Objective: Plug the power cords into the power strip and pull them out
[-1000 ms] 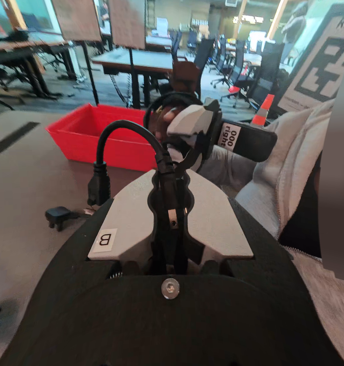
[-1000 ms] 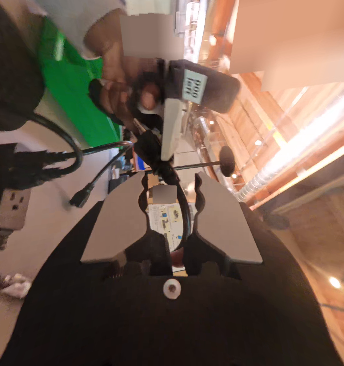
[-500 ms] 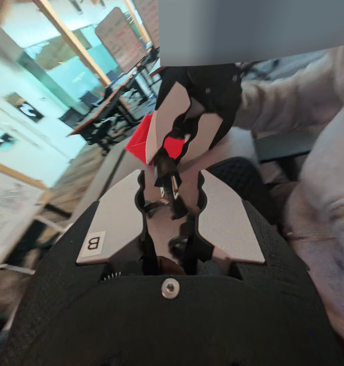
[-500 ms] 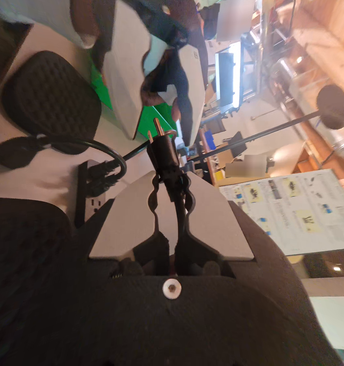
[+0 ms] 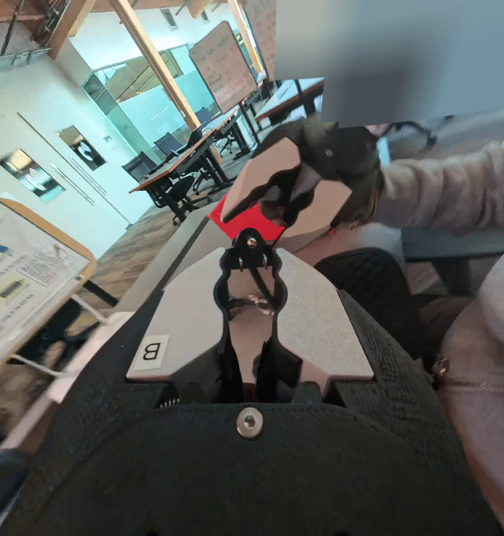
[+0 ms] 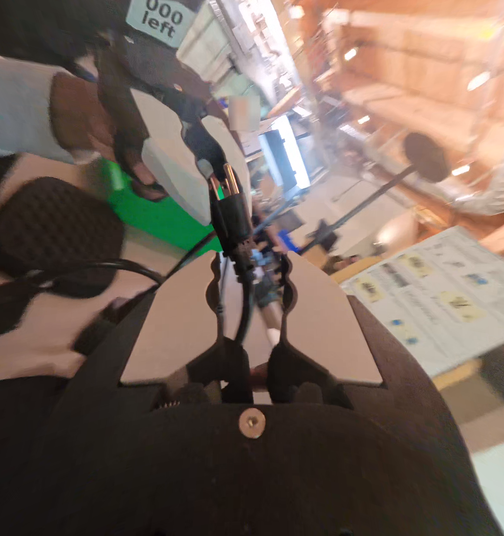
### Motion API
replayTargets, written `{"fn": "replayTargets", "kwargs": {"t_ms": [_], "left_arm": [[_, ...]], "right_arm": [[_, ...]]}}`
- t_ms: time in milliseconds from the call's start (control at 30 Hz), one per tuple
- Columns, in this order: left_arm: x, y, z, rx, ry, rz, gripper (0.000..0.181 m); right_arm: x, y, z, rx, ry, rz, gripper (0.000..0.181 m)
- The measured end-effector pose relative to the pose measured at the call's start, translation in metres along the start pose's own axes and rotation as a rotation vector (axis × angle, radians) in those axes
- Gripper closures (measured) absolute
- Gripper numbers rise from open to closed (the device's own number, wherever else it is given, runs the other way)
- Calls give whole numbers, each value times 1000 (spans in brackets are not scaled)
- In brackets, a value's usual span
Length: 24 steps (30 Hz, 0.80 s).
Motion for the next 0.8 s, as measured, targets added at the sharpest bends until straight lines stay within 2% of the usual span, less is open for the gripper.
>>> {"fn": "replayTargets", "kwargs": {"t_ms": [100, 167, 200, 233, 267, 333, 400, 433, 533, 633, 800], "left_arm": [[0, -8, 5, -212, 70, -102, 155], [2, -12, 8, -315, 110, -146, 155], [3, -14, 6, -350, 138, -162, 155], [5, -15, 4, -382, 166, -173, 155], [5, -16, 4, -409, 165, -185, 154], [2, -15, 5, -340, 157, -192, 153], [-5, -15, 5, -168, 141, -213, 147], [-9, -15, 9, -97, 109, -216, 137], [-16, -19, 13, -5, 121, -179, 134], [-13, -24, 16, -38, 159, -126, 136], [-1, -30, 12, -19, 221, -48, 148]], "right_arm": [[-1, -6, 6, -262, 159, -34, 135], [3, -11, 8, -310, 227, -49, 134], [5, -13, 5, -312, 265, -51, 140], [8, -13, 4, -323, 276, -37, 156], [10, -13, 2, -319, 271, -25, 158], [12, -14, 1, -220, 168, -41, 159], [15, -11, 2, 25, -10, -62, 159], [17, -7, 5, 175, -132, -65, 159], [18, -7, 11, 530, -382, -163, 160], [18, -11, 9, 699, -453, -258, 161], [18, -8, 9, 720, -433, -297, 164]]}}
Point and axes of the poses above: each gripper's, where its closed fingertips meet, x out along the fingers, y out of its underside, z = x × y across the jaws, the point moved 4 cm from there along -x, back along the fingers
